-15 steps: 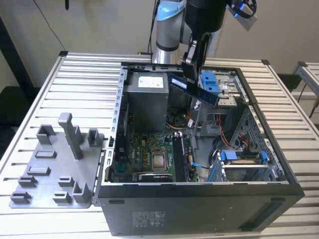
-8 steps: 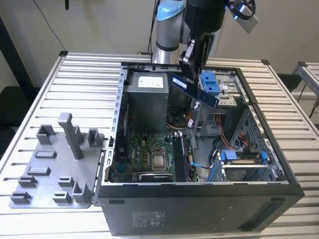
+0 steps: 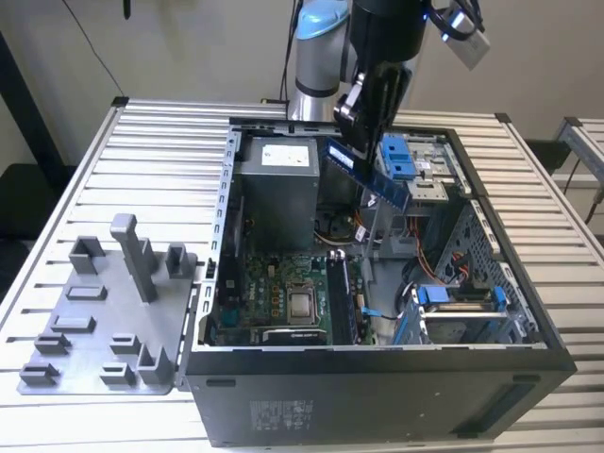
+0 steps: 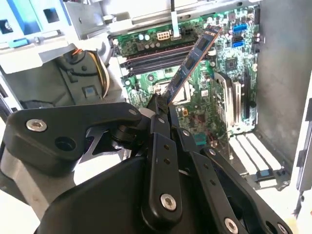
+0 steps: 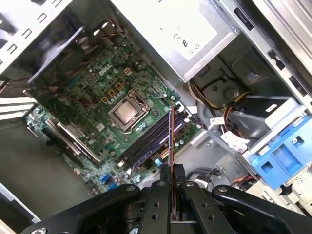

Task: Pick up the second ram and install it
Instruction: 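Insert the second ram into the second slot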

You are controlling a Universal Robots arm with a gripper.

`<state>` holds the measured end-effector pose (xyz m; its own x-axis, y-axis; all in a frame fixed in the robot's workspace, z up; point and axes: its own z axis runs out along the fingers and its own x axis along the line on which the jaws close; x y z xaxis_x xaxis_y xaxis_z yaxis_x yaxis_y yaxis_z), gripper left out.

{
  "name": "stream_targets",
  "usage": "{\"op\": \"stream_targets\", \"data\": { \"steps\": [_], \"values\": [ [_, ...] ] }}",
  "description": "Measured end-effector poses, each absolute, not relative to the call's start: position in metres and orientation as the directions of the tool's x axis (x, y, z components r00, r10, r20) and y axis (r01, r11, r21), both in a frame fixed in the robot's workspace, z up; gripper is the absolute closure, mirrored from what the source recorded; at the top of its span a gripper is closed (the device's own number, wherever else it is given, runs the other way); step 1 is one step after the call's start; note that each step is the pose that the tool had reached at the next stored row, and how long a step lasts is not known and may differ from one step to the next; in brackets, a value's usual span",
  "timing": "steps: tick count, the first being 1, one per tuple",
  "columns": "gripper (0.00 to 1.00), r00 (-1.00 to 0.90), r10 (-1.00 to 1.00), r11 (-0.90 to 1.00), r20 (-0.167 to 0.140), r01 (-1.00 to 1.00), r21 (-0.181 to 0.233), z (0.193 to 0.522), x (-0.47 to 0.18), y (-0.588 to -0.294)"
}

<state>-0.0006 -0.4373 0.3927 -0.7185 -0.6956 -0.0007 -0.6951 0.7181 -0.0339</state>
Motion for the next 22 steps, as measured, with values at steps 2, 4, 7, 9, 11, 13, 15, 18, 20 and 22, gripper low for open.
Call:
{"op": "stream_targets", "data": {
  "steps": [2,4,7,9,11,13,15,18,20,22],
  "values": [
    [0.86,-0.738,-0.675,0.737,0.000,-0.675,-0.035,0.3925,-0.0006,-0.4373],
    [0.86,-0.756,-0.654,0.756,0.002,-0.654,-0.036,0.3924,-0.0006,-0.4373],
    [0.86,-0.785,-0.620,0.784,0.003,-0.619,-0.038,0.3923,-0.0006,-0.4373],
    [0.86,-0.803,-0.596,0.802,0.004,-0.596,-0.039,0.3921,-0.0006,-0.4373],
    [0.86,-0.820,-0.572,0.820,0.004,-0.571,-0.040,0.3919,-0.0006,-0.4373],
    [0.86,-0.837,-0.547,0.836,0.005,-0.547,-0.041,0.3917,-0.0006,-0.4373],
    [0.86,-0.853,-0.522,0.852,0.006,-0.522,-0.042,0.3913,-0.0006,-0.4373],
    [0.86,-0.875,-0.484,0.874,0.006,-0.484,-0.043,0.3909,-0.0006,-0.4373],
    [0.86,-0.889,-0.457,0.888,0.007,-0.457,-0.044,0.3906,-0.0006,-0.4373],
    [0.86,-0.902,-0.431,0.901,0.007,-0.431,-0.044,0.3903,-0.0006,-0.4373]
  ]
}}
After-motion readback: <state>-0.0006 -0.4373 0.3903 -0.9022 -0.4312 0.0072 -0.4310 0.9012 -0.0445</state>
